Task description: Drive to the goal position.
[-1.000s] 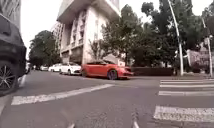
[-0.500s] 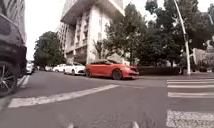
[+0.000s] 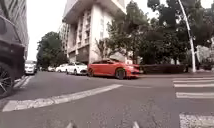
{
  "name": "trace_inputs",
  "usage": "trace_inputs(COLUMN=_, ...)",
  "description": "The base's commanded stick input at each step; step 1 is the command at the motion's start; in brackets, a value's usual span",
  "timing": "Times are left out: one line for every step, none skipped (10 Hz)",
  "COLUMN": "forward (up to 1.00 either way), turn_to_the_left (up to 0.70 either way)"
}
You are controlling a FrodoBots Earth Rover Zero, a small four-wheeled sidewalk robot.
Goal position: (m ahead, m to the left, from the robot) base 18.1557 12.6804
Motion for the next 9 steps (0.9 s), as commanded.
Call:
trace_inputs(forward=0.45, turn_to_the_left=0.27)
trace_inputs(forward=0.45, turn_to_the_left=0.27)
trace_inputs(forward=0.45, turn_to_the_left=0.27)
trace_inputs(forward=0.45, turn_to_the_left=0.27)
trace_inputs(forward=0.45, turn_to_the_left=0.27)
trace_inputs(forward=0.45, turn_to_the_left=0.27)
trace_inputs(forward=0.45, turn_to_the_left=0.27)
trace_inputs(forward=0.45, turn_to_the_left=0.27)
trace_inputs(forward=0.45, turn_to_the_left=0.27)
